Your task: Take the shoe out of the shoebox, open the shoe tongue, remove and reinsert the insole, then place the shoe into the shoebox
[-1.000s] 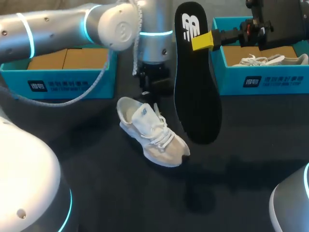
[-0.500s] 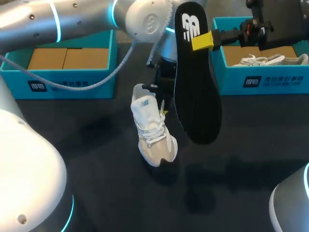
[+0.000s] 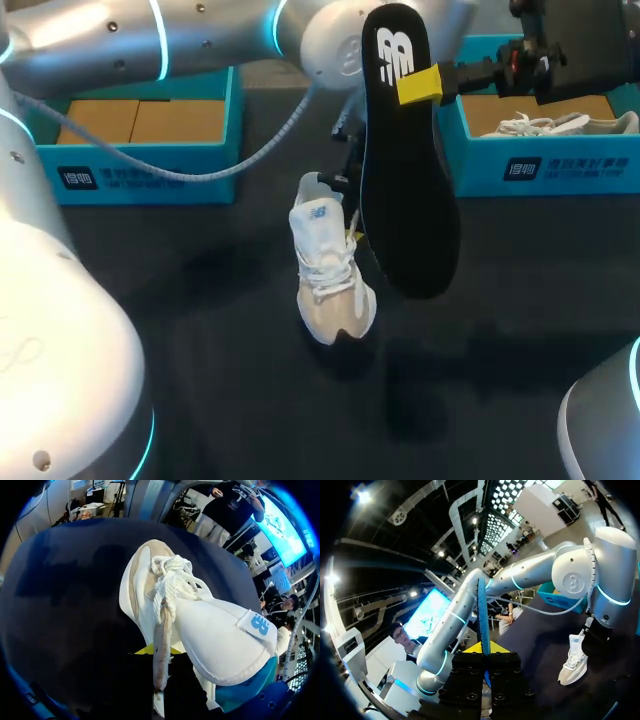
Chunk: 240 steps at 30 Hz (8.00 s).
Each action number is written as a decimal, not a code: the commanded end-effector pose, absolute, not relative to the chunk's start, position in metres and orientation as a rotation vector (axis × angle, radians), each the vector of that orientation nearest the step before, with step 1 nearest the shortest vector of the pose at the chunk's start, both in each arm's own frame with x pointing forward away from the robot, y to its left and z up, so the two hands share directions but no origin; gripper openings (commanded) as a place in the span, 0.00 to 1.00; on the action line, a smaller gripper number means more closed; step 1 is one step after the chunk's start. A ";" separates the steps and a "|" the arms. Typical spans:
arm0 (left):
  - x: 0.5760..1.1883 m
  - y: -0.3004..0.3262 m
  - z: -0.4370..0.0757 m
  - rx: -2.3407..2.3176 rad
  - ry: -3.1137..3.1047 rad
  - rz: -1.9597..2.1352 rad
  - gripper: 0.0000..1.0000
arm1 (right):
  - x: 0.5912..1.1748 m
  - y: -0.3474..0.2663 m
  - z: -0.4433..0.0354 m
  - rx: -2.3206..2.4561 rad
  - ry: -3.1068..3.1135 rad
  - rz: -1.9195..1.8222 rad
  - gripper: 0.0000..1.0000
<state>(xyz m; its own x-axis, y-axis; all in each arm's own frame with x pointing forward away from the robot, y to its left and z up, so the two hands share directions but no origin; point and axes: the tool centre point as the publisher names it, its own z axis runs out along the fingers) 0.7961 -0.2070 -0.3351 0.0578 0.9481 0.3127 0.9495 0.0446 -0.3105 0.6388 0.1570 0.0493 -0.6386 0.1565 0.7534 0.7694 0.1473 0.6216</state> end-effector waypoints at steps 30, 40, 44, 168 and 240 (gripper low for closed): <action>0.777 -0.227 -0.395 -1.847 -1.721 0.019 0.00 | 0.641 0.160 0.050 -0.882 -1.907 -1.515 0.00; 0.772 -0.228 -0.400 -1.805 -1.772 0.033 1.00 | 0.641 0.160 0.050 -0.882 -1.907 -1.515 0.00; 0.773 -0.229 -0.390 -1.801 -1.827 0.063 1.00 | 0.641 0.160 0.050 -0.882 -1.907 -1.515 0.00; 0.780 -0.096 -0.093 -2.554 -2.513 1.752 1.00 | 0.804 0.189 0.026 -1.465 -1.288 -1.163 0.00; 0.765 -0.118 -0.061 -2.664 -2.311 2.387 0.00 | 0.808 0.262 -0.057 -1.519 -1.070 -1.066 1.00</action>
<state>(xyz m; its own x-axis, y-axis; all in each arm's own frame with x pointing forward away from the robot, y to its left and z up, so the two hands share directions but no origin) 0.7624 -0.1192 -0.0615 0.1242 -0.0143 -0.9922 0.9922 -0.0081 0.1243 0.8143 0.2690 -0.0561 0.2484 0.1445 0.9578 0.9621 -0.1514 -0.2267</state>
